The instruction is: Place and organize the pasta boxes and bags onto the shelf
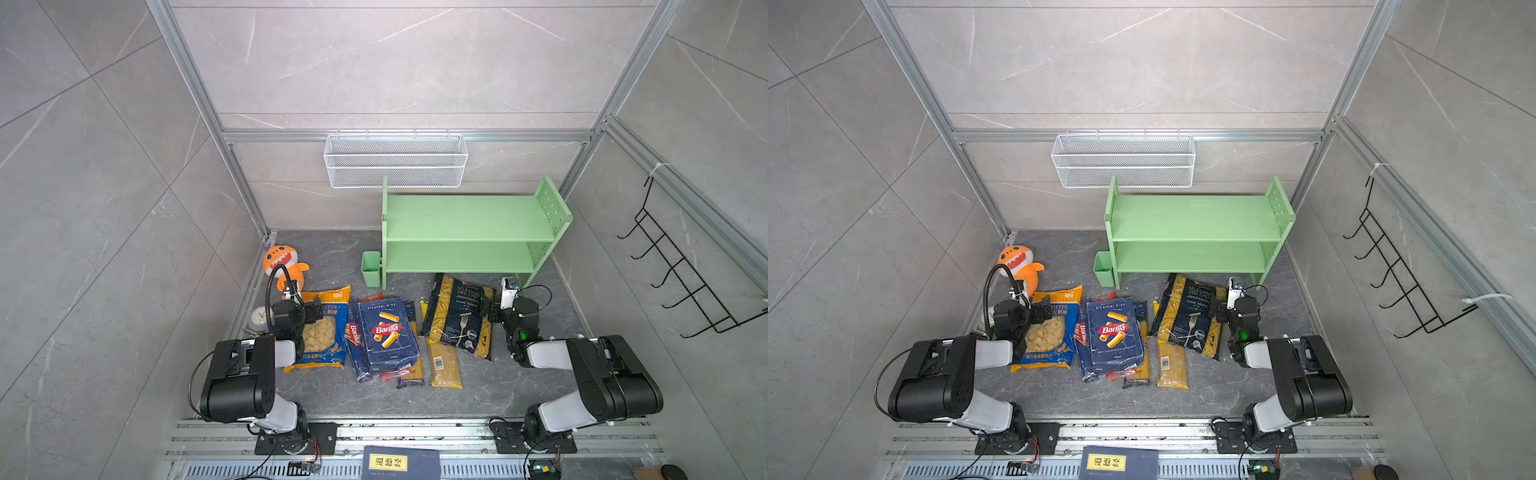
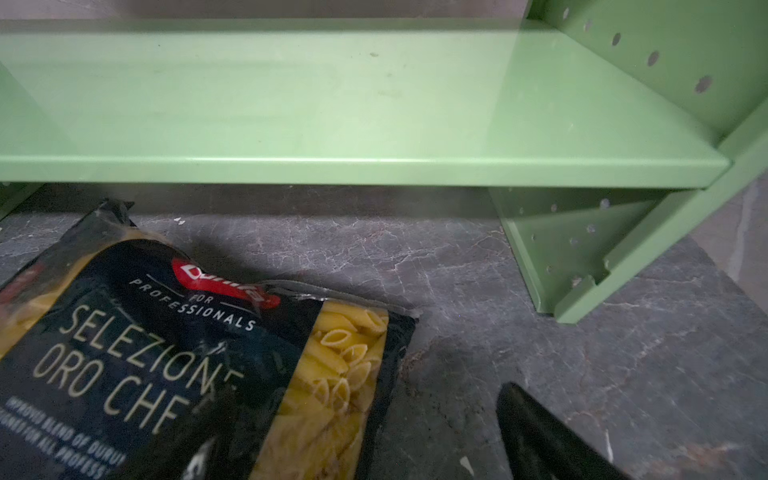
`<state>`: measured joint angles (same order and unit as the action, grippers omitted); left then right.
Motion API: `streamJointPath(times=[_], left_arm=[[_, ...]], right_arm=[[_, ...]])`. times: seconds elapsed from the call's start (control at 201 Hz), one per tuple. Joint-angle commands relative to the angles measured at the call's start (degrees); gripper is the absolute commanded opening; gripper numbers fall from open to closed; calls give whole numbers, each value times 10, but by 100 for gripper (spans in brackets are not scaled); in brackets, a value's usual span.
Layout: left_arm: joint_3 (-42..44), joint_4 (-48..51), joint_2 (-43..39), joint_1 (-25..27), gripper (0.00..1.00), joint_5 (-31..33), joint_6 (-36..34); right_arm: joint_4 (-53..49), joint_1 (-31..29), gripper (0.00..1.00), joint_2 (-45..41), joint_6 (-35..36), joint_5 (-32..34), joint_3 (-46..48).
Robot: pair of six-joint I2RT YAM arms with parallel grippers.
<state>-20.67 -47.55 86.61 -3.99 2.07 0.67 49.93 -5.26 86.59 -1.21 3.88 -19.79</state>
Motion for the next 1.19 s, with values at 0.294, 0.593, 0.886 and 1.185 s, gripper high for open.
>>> streamJointPath(times=[0.294,0.593,0.886,1.185], left_arm=[[-3,-8,-3,3,100,7,4],[-3,-8,-4,2,100,7,5],[-2,-9,-5,3,100,7,4],[-1,-11,-5,4,100,11,4]], right_arm=[[-4,-3,99,1,12,9,-10],[-4,-4,99,1,12,9,-10],[-7,-4,99,2,12,9,-11],[-7,-4,99,1,26,-29,-12]])
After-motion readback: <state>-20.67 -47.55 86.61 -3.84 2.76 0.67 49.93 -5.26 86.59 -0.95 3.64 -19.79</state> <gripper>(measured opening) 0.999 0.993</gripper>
